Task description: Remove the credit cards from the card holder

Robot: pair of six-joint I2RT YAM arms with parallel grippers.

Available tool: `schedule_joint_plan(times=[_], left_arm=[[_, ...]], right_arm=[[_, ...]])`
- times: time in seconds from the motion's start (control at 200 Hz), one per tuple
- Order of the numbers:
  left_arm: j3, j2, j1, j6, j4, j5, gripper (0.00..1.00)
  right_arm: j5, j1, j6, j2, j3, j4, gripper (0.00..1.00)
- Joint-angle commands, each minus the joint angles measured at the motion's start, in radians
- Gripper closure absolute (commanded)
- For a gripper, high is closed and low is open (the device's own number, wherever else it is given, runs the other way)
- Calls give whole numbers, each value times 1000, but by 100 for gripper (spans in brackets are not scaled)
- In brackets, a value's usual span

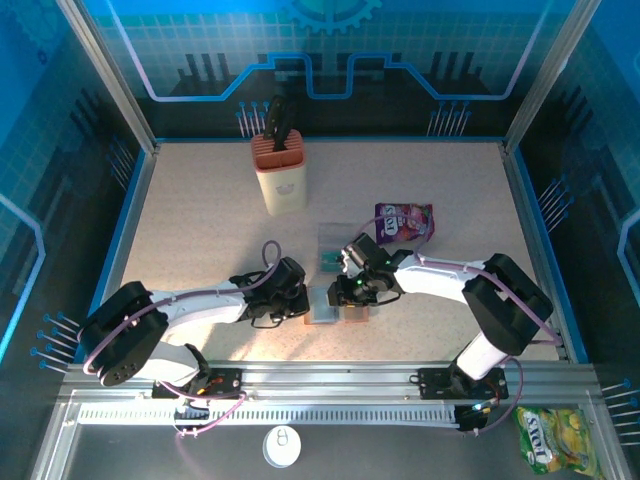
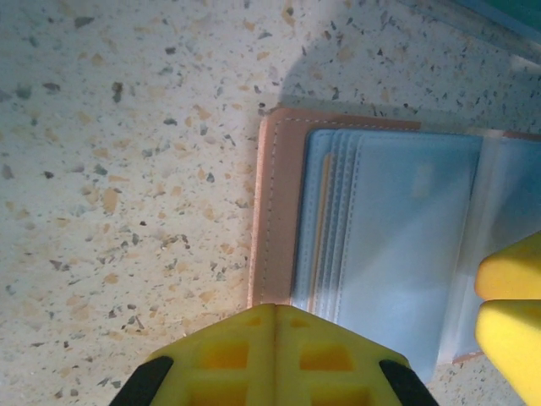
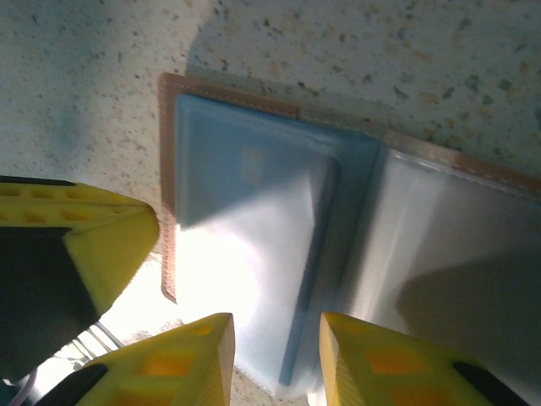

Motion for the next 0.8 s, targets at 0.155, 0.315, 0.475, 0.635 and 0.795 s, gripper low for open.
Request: schedule_joint_plan(times=[0.155, 0.315, 0.475, 0.635, 0.795], left_arm=[[35, 38, -4, 21, -14, 35, 100], [37, 48, -4, 10, -53, 9, 100], [39, 50, -5, 10, -56, 10, 100], [41, 50, -4, 9, -58, 6, 100], [40, 44, -4, 10, -61, 2, 100]], right_arm=[[-87, 16, 38, 14, 11, 110, 68], [-104, 17, 46, 43, 9, 127, 68], [-93, 14, 37, 63, 5, 106, 68], [-81, 4, 35, 61, -13, 85, 68], [-43, -4, 18, 43, -26, 43, 68]])
